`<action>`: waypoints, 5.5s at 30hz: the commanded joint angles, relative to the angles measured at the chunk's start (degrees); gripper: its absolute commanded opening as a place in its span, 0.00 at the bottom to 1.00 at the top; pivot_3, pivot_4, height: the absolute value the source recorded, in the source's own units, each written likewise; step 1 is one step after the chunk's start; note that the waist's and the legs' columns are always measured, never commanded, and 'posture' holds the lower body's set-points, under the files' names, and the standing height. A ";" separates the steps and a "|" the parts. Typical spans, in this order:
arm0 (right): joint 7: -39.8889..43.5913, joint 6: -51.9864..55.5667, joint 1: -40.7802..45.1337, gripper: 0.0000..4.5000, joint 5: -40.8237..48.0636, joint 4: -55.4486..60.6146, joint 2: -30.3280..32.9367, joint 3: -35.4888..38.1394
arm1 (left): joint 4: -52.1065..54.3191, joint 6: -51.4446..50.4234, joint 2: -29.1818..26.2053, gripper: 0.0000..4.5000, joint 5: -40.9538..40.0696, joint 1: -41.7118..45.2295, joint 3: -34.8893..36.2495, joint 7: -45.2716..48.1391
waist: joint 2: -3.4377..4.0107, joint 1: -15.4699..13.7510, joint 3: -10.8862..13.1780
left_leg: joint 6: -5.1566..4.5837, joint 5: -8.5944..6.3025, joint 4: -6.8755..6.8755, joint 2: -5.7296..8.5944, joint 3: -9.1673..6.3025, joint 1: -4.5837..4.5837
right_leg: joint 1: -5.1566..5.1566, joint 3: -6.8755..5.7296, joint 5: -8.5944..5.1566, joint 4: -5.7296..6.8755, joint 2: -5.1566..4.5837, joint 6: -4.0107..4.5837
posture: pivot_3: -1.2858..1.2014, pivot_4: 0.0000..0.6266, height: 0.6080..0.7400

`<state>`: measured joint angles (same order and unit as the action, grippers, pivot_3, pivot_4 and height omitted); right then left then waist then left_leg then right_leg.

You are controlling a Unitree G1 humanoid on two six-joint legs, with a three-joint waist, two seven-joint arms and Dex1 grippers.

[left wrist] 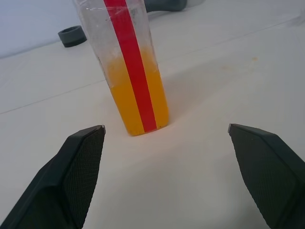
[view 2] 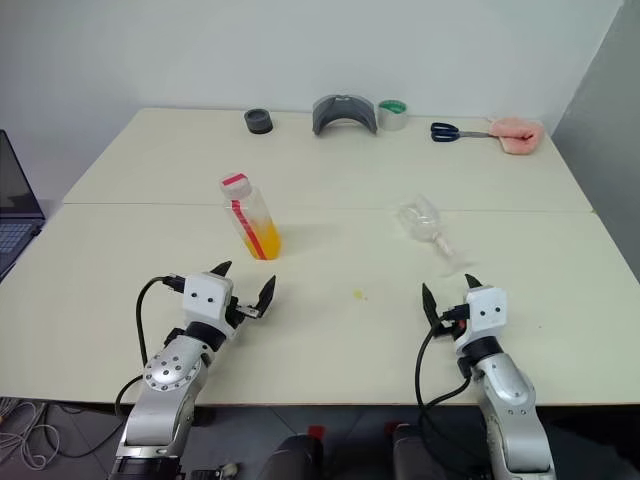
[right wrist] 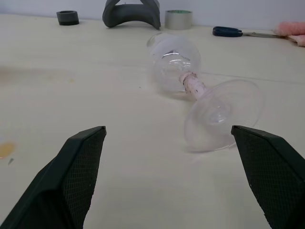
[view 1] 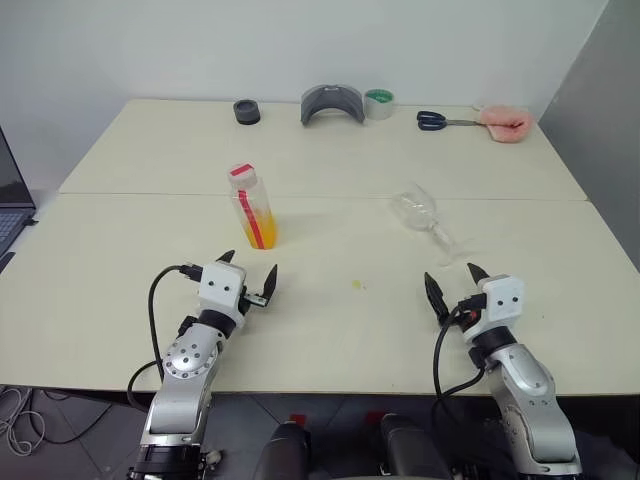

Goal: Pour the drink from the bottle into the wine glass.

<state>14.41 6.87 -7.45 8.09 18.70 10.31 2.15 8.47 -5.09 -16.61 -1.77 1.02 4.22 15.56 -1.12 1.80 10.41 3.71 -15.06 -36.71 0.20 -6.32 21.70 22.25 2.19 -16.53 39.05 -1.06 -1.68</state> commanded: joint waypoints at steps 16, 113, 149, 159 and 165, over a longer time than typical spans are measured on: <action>24.48 20.54 11.86 1.00 21.21 19.65 21.28 -5.41 | 1.92 -8.69 1.05 0.99 -4.13 8.12 3.09 -3.10 | -0.07 -0.02 -0.01 | -0.03 -0.01 -0.10 0.05 -0.04 0.03 | -0.06 -0.13 0.03 -0.05 0.01 -0.06 | 0.52 0.24 1.00; 22.63 28.27 26.35 1.00 27.96 15.43 18.95 -3.38 | -8.99 -13.47 3.83 0.40 -5.93 28.87 0.17 -3.22 | -0.13 -0.08 0.00 | -0.02 -0.01 -0.20 0.14 0.02 0.10 | 0.00 -0.08 0.11 -0.05 -0.09 -0.18 | 0.52 0.24 1.00; 6.41 40.65 38.19 1.00 20.54 15.02 10.84 -11.50 | -17.75 -4.83 -3.61 0.40 -16.50 35.53 -11.66 47.48 | -0.11 0.09 0.02 | -0.05 -0.02 -0.17 0.12 0.02 0.19 | 0.09 -0.08 0.10 -0.06 -0.05 -0.17 | 0.52 0.24 1.00; 6.37 39.62 38.63 0.88 19.20 13.30 8.93 -11.87 | -15.29 -6.50 -3.84 0.40 -16.77 35.47 -11.81 46.88 | -0.11 0.09 0.03 | -0.06 -0.03 -0.18 0.13 0.02 0.19 | 0.09 -0.08 0.10 -0.05 -0.05 -0.17 | 0.52 0.24 1.00; 7.27 38.54 38.71 0.43 18.31 12.76 8.34 -12.53 | -14.04 -7.72 -3.96 0.40 -17.02 35.36 -11.88 46.65 | -0.11 0.11 0.03 | -0.06 -0.03 -0.18 0.12 0.02 0.19 | 0.10 -0.07 0.10 -0.05 -0.05 -0.17 | 0.52 0.24 1.00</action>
<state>21.23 46.88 30.07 26.85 30.73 18.98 -10.47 -8.69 -13.02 -20.52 -17.82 35.10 -8.03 62.02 -1.23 1.91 10.43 3.65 -15.09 -36.89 0.33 -6.30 21.89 22.34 2.11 -16.43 39.00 -1.12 -1.85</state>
